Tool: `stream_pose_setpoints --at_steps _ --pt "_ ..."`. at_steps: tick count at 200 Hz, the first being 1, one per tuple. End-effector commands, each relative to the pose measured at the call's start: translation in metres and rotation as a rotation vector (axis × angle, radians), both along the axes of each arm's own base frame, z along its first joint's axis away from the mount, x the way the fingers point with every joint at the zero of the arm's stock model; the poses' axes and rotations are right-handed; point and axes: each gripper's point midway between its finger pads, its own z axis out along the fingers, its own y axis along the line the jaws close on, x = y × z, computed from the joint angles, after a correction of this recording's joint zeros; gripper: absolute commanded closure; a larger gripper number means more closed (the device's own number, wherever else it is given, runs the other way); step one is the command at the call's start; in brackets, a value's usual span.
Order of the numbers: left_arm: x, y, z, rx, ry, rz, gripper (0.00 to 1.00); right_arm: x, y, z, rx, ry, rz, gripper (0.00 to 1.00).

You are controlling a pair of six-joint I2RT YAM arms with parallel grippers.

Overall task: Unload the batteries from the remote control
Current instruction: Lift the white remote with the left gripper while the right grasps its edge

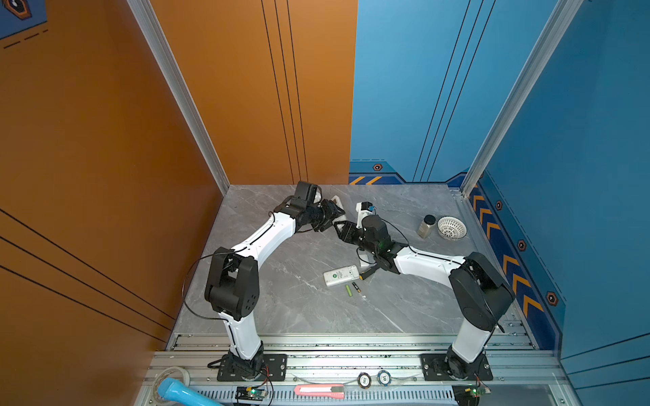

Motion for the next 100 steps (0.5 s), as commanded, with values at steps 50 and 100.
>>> stream_pose_setpoints --at_steps 50,100 --pt "-0.006 -0.003 0.026 -0.105 -0.043 -0.005 0.34 -0.009 -0.003 0.018 -0.018 -0.002 0.043 0.93" --pt "0.007 0.043 0.054 -0.119 -0.082 0.09 0.02 -0.062 -0.031 0.02 -0.327 -0.024 0.111 1.0"
